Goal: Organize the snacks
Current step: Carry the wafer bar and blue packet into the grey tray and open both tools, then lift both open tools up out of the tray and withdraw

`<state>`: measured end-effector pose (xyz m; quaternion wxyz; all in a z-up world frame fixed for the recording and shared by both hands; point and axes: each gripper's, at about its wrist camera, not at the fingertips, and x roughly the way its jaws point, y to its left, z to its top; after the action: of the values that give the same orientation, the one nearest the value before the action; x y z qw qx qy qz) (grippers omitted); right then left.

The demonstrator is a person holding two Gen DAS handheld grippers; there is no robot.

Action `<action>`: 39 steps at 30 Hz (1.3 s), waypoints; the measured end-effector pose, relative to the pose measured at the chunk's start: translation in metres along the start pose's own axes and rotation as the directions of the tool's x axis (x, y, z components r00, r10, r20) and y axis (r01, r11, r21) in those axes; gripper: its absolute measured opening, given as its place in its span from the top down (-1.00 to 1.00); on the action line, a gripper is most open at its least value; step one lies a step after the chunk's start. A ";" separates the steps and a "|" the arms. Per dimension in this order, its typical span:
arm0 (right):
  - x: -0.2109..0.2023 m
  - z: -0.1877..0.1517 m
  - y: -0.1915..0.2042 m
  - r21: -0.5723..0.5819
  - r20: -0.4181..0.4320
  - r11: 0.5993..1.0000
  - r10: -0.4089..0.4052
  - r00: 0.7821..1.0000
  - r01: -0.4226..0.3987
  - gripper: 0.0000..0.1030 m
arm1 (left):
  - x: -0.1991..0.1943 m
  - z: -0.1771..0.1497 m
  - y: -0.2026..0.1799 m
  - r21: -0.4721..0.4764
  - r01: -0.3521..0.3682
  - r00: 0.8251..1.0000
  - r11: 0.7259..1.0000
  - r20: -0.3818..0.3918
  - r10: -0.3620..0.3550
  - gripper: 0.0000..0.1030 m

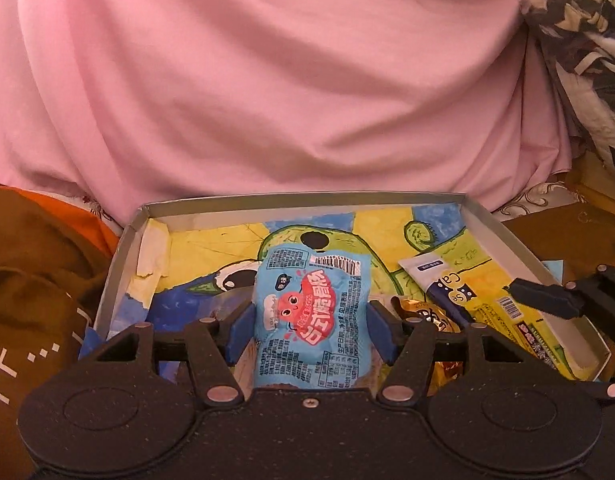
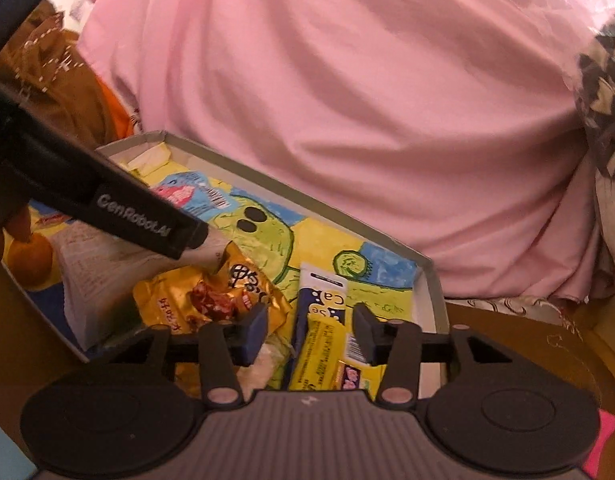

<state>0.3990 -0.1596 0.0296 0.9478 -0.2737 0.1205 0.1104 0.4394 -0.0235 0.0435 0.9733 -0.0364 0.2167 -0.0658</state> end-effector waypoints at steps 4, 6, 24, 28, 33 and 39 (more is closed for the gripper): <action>-0.006 0.000 -0.010 0.042 0.012 0.999 -0.009 1.000 0.008 -0.52 | -0.005 0.002 0.003 -0.043 0.015 1.000 0.999 -0.004 -0.015 -0.35; -0.011 0.001 -0.015 0.050 0.027 0.999 -0.017 0.999 0.015 -0.61 | -0.009 0.004 0.003 -0.066 0.012 1.000 0.998 -0.001 -0.012 -0.54; -0.123 0.033 -0.062 0.180 0.197 0.983 -0.070 0.978 0.035 -0.99 | -0.137 0.007 0.016 -0.261 0.021 0.990 0.965 0.143 0.017 -0.97; -0.151 0.035 -0.060 0.186 0.237 0.983 -0.051 0.970 0.006 -1.00 | -0.178 -0.010 0.030 -0.305 -0.013 0.987 0.952 0.151 0.062 -0.98; -0.182 0.027 -0.047 0.202 0.248 0.979 -0.022 0.968 -0.030 -1.00 | -0.218 -0.040 0.047 -0.391 -0.055 0.990 0.919 0.099 0.101 -0.98; -0.219 0.004 -0.030 0.262 0.242 0.964 -0.022 0.970 -0.043 -1.00 | -0.253 -0.072 0.056 -0.466 -0.095 0.989 0.880 0.054 0.135 -0.98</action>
<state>0.2007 -0.2139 0.1109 0.9829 -0.1281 0.0190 0.1310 0.1881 0.0651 0.0787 0.9471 -0.2569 0.1866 0.0471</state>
